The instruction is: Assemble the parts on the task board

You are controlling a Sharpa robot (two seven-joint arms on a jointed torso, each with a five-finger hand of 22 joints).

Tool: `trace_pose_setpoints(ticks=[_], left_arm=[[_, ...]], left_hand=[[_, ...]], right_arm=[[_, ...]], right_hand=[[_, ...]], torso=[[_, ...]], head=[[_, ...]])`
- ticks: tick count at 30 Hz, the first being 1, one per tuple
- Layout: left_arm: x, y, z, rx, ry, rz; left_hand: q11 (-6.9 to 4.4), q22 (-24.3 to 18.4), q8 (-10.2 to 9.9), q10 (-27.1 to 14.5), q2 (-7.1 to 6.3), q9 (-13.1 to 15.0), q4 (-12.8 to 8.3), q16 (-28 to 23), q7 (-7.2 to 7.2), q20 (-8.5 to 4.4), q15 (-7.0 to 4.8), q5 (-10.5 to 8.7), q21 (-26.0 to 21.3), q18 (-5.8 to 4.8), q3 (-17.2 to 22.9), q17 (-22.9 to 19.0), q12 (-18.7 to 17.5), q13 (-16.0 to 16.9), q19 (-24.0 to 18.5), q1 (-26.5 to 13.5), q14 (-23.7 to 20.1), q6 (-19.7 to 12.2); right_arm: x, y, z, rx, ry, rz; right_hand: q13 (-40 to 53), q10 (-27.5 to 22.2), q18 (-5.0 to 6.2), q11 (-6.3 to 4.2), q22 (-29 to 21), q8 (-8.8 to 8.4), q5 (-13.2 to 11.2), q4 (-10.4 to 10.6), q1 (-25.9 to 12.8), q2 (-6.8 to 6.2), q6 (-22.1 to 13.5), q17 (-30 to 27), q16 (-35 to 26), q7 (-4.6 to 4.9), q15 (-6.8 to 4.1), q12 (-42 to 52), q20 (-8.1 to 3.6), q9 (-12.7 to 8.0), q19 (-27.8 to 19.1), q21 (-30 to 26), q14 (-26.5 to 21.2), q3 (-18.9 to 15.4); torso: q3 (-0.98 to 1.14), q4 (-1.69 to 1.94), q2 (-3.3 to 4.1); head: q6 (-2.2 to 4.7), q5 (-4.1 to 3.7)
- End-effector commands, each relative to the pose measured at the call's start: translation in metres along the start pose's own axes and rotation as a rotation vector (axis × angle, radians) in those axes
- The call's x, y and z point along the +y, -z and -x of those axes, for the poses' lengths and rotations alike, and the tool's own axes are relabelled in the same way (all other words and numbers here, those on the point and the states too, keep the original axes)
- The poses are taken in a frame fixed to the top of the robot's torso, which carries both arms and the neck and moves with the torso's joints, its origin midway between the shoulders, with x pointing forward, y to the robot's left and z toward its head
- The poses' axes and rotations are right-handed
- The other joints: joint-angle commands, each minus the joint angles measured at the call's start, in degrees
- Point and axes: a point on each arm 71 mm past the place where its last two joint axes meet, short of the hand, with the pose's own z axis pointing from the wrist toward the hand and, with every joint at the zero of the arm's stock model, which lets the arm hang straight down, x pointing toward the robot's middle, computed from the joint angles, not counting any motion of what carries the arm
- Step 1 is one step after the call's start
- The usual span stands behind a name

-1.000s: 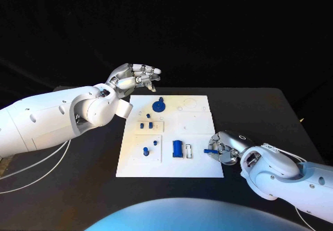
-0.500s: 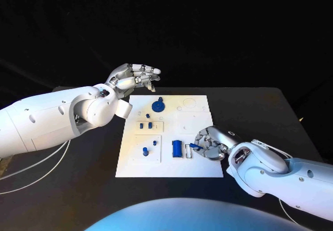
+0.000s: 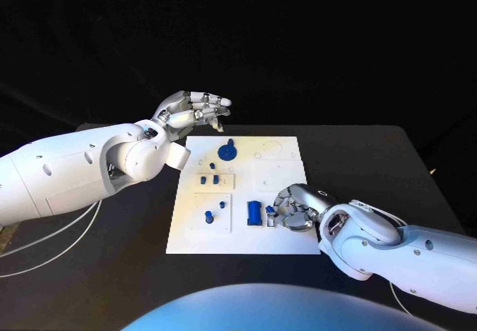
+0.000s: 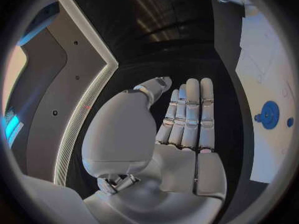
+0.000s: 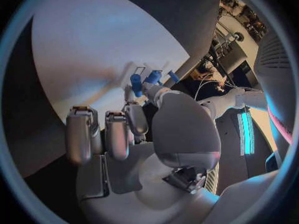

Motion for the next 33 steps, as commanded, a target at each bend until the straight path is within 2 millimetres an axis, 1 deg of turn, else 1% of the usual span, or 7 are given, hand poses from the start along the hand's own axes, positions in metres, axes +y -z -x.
trace_pose_setpoints(ticks=[1,3,5,11,17,22,33], left_arm=[[-0.0009,-0.0003,-0.0024,0.018,0.006,-0.007],[-0.0008,-0.0003,-0.0026,0.02,0.006,-0.005],[-0.0006,-0.0003,-0.0027,0.022,0.007,-0.003],[-0.0004,-0.0003,-0.0028,0.024,0.007,0.0],[-0.0004,-0.0002,-0.0026,0.024,0.007,0.001],[-0.0003,-0.0001,-0.0025,0.024,0.007,0.002],[-0.0003,0.0002,-0.002,0.023,0.007,0.004]], left_hand=[[0.06,-0.1,-0.33,-0.26,0.21,0.05,0.19,0.28,-0.08,0.0,0.06,0.3,-0.23,0.78,0.08,-0.05,0.36,0.06,0.19,0.0,-0.27,-0.5],[0.06,-0.1,-0.33,-0.26,0.21,0.05,0.19,0.28,-0.08,0.0,0.06,0.3,-0.23,0.78,0.08,-0.05,0.36,0.06,0.19,0.0,-0.27,-0.5],[0.07,-0.11,-0.33,-0.28,0.2,0.07,0.19,0.29,-0.06,-0.01,0.06,0.29,-0.25,0.78,0.08,-0.06,0.38,0.06,0.23,0.03,-0.28,-0.51],[0.07,-0.11,-0.33,-0.28,0.2,0.07,0.19,0.29,-0.06,-0.01,0.06,0.29,-0.25,0.78,0.08,-0.06,0.38,0.06,0.23,0.03,-0.28,-0.51],[0.07,-0.11,-0.33,-0.28,0.2,0.07,0.19,0.29,-0.06,-0.01,0.06,0.29,-0.25,0.78,0.08,-0.06,0.38,0.06,0.23,0.03,-0.28,-0.51],[0.08,-0.14,-0.34,-0.32,0.2,0.09,0.2,0.29,-0.05,-0.02,0.07,0.3,-0.28,0.77,0.09,-0.07,0.4,0.06,0.26,0.05,-0.3,-0.52],[0.07,-0.14,-0.34,-0.33,0.24,0.1,0.16,0.28,-0.06,-0.03,0.06,0.32,-0.29,0.77,0.15,-0.08,0.42,0.06,0.29,0.14,-0.31,-0.52]], right_arm=[[0.0008,-0.0013,-0.005,0.052,0.043,0.002],[0.0014,-0.0019,-0.0057,0.051,0.046,-0.001],[0.0023,-0.0024,-0.0063,0.051,0.048,-0.002],[0.0012,-0.0038,-0.0072,0.05,0.061,-0.02],[-0.0023,-0.0043,-0.0065,0.039,0.082,-0.048],[-0.0039,-0.0045,-0.0061,0.034,0.095,-0.059],[-0.005,-0.0041,-0.0058,0.034,0.114,-0.063]], right_hand=[[0.86,0.69,-0.68,-0.06,12.49,0.35,-0.33,0.77,-1.27,0.1,1.71,5.51,0.28,-0.95,-0.37,0.55,-0.46,3.21,2.99,0.42,4.14,-0.21],[1.05,0.83,-0.7,-0.09,12.52,0.39,0.08,1.56,-2.58,0.0,1.97,5.6,0.32,-0.99,-0.41,0.74,-0.51,3.22,3.03,0.54,4.15,-0.72],[1.12,0.87,-0.71,-0.14,12.53,0.4,1.46,1.97,-3.35,-0.11,2.09,5.6,0.32,-1.04,-0.46,0.76,-0.56,3.25,3.03,0.58,4.15,-1.28],[1.42,1.07,-0.74,-0.16,12.57,0.45,1.75,2.48,-4.11,-0.08,2.29,5.71,0.36,-1.06,-0.48,1.1,-0.59,3.27,3.08,0.72,4.16,-1.85],[1.74,1.28,-0.77,-0.19,12.6,0.49,1.74,2.91,-4.72,-0.13,2.47,5.79,0.39,-1.1,-0.51,1.47,-0.61,3.29,3.12,0.88,4.18,-2.33],[1.79,1.33,-0.77,-0.3,12.61,0.54,1.96,2.71,-4.46,0.06,2.56,5.78,0.39,-1.26,-0.56,1.52,-0.63,3.32,3.13,0.91,4.18,-2.25],[1.96,1.43,-0.77,-0.47,12.62,0.58,2.11,1.53,-3.38,-0.2,2.55,5.85,0.41,-1.43,-0.71,1.64,-0.75,3.4,3.14,0.94,4.19,-2.17]], torso=[[-0.05,0.0,-0.03],[-0.03,0.02,-0.03],[0.01,0.02,-0.01],[-0.06,0.0,-0.05],[-0.05,-0.1,-0.05],[-0.06,0.0,-0.08],[-0.04,-0.06,-0.07]], head=[[0.01,-0.01],[0.01,0.02],[0.01,-0.01],[0.01,0.03],[0.01,0.02],[0.01,-0.12],[0.01,-0.14]])
